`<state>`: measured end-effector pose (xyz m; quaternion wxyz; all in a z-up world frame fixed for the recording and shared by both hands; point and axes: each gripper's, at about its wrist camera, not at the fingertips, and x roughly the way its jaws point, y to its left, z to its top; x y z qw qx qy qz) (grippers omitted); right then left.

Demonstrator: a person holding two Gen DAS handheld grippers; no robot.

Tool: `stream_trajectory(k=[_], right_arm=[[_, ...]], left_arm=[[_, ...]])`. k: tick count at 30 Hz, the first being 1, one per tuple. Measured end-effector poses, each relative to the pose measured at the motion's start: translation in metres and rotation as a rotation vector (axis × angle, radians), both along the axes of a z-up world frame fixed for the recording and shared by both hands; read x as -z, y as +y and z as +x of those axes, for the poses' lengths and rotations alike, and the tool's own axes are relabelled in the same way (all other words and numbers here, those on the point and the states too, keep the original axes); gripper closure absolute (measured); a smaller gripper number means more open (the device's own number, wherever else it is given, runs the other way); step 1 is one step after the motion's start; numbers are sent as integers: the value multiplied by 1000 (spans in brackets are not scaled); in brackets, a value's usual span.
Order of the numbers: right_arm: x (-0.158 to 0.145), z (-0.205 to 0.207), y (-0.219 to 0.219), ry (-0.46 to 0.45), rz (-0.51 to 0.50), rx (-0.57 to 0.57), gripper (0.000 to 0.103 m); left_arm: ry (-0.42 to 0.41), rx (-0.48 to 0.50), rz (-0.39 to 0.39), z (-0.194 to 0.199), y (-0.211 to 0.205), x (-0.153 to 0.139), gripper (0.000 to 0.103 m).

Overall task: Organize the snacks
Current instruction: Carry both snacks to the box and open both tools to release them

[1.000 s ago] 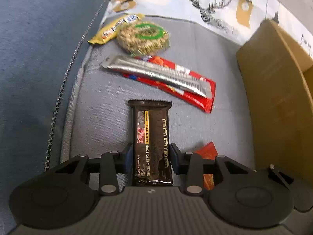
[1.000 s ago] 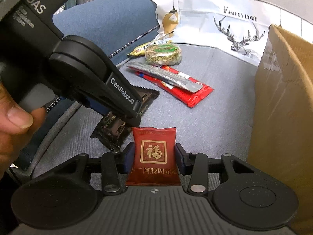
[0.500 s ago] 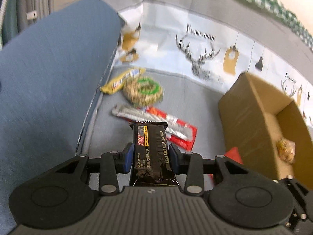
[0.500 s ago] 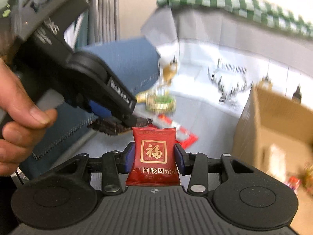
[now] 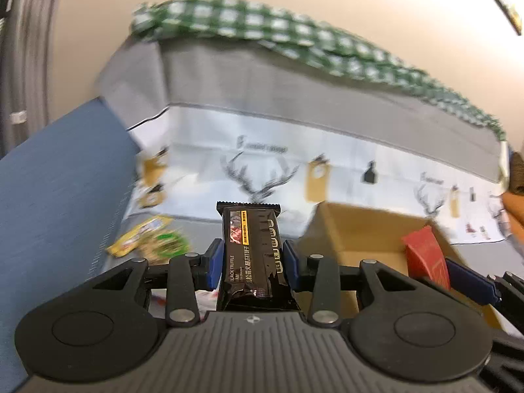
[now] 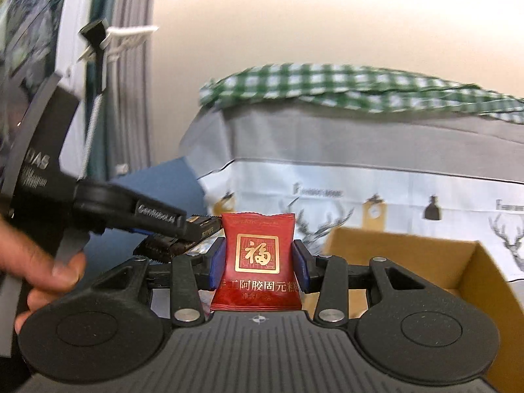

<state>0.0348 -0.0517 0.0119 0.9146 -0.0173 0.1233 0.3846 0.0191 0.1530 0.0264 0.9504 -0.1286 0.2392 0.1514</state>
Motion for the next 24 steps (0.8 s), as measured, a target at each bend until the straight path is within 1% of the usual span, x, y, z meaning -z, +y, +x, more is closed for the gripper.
stream_trajectory(k=[4, 11, 14, 18, 21, 24], right_arm=[[-9, 12, -31, 2, 41, 49, 59], [-16, 36, -90, 28, 123, 151, 59], [-16, 48, -109, 21, 133, 229, 59], [-13, 59, -124, 13, 129, 327, 59], [-10, 68, -131, 38, 134, 376, 59], [-6, 74, -132, 54, 130, 396, 59]], left_arm=[[-55, 65, 21, 13, -27, -5, 60], [-127, 222, 123, 32, -85, -9, 60], [-133, 282, 142, 40, -106, -5, 60], [-131, 351, 156, 52, -129, 3, 60], [-130, 379, 152, 63, -139, 7, 60], [-132, 388, 148, 74, -144, 10, 60]])
